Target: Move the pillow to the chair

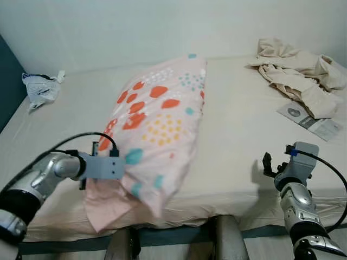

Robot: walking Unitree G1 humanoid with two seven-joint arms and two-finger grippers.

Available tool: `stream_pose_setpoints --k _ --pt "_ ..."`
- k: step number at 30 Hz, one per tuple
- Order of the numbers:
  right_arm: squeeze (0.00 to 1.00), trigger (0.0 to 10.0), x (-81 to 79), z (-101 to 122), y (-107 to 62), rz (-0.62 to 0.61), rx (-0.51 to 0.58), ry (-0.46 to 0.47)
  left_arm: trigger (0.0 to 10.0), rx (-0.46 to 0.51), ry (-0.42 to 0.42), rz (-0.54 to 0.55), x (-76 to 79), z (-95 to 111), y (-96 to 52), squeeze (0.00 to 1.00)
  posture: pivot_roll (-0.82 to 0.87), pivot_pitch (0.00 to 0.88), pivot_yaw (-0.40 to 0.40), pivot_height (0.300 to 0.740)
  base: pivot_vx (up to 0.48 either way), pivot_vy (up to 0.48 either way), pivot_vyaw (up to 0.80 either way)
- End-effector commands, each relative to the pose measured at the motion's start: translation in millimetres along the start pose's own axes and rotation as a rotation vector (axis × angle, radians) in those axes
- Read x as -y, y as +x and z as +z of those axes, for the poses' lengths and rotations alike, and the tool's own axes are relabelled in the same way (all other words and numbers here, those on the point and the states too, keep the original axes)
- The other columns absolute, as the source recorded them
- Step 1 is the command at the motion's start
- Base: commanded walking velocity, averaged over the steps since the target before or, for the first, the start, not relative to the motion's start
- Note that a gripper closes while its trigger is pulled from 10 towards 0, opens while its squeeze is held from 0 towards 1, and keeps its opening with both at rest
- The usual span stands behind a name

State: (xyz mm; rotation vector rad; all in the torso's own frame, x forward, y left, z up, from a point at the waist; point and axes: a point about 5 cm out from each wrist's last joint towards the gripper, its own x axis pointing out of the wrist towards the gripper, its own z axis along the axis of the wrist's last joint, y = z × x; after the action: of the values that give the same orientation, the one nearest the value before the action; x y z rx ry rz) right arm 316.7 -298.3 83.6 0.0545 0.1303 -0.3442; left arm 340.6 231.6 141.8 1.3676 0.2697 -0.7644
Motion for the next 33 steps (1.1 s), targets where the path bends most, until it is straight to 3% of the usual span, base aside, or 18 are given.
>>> stream_pose_setpoints --k 1,4,7,8,12,18,24,27,28,29,30,31,32,33 --pt "0.0 10.0 -4.4 -9 -2.5 0.001 -0.023 0.017 0.0 -0.148 -0.028 0.074 -11.9 -29 -15.7 0.0 0.08 0.129 0.046 0.581 0.0 0.0 0.0" --pt "0.0 10.0 -6.4 -9 -2.4 0.005 -0.021 0.017 0.0 -0.191 -0.036 0.108 -18.5 -38 -20.3 0.0 0.08 0.133 0.046 0.581 0.0 0.0 0.0" --pt "0.0 10.0 -4.8 -8 -2.6 0.003 -0.017 0.018 0.0 -0.232 -0.039 0.253 -39.5 -49 -31.1 0.0 0.07 0.134 0.048 0.581 0.0 0.0 0.0" --pt "0.0 10.0 -4.8 -8 -2.6 0.003 -0.017 0.018 0.0 -0.232 -0.039 0.253 -39.5 -49 -31.1 0.0 0.07 0.134 0.048 0.581 0.0 0.0 0.0" --pt "0.0 10.0 0.2 -8 -3.6 -0.011 -0.015 0.015 0.0 -0.207 -0.016 0.51 -79.9 -51 -55.9 0.0 0.07 0.136 0.049 0.581 0.0 0.0 0.0" --pt "0.0 10.0 -0.2 -9 -4.2 -0.014 -0.018 0.017 0.0 -0.158 -0.036 0.703 -108.8 -51 -81.9 0.0 0.07 0.139 0.048 0.581 0.0 0.0 0.0" --pt "0.0 10.0 -0.8 -9 -4.2 -0.014 -0.018 0.019 0.0 -0.174 -0.047 0.812 -120.2 -57 -98.3 0.0 0.07 0.14 0.048 0.581 0.0 0.0 0.0" --pt "0.0 10.0 -1.1 -10 -4.1 -0.013 -0.019 0.019 0.0 -0.245 -0.04 0.823 -117.4 -71 -106.3 0.0 0.07 0.138 0.047 0.581 0.0 0.0 0.0" --pt "0.0 10.0 -1.5 -10 -4.3 -0.011 -0.021 0.019 3.6 -0.259 -0.052 0.797 -112.4 -74 -103.6 0.0 0.08 0.137 0.045 0.581 0.0 0.0 0.0" --pt "0.0 10.0 -2.1 -11 -4.5 -0.01 -0.023 0.019 10.0 -0.264 -0.071 0.774 -106.9 -76 -99.7 0.0 0.08 0.137 0.045 0.581 0.0 0.0 0.0" --pt "0.0 10.0 -2.1 -11 -4.5 -0.01 -0.023 0.019 10.0 -0.264 -0.071 0.774 -106.9 -76 -99.7 0.0 0.08 0.137 0.045 0.581 0.0 0.0 0.0" --pt "0.0 10.0 -3.3 -12 -4.9 -0.007 -0.027 0.02 10.0 -0.254 -0.152 0.717 -95.9 -79 -90.8 0.0 0.08 0.137 0.045 0.581 0.0 0.0 0.0" --pt "0.0 10.0 -3.5 -13 -5.0 -0.006 -0.028 0.02 10.0 -0.248 -0.172 0.708 -93.9 -80 -89.0 0.0 0.08 0.137 0.045 0.581 0.0 0.0 0.0" --pt "0.0 10.0 -4.3 -13 -5.4 -0.005 -0.03 0.02 10.0 -0.229 -0.244 0.691 -87.6 -80 -83.1 1.0 0.08 0.137 0.045 0.581 0.0 0.0 0.0"
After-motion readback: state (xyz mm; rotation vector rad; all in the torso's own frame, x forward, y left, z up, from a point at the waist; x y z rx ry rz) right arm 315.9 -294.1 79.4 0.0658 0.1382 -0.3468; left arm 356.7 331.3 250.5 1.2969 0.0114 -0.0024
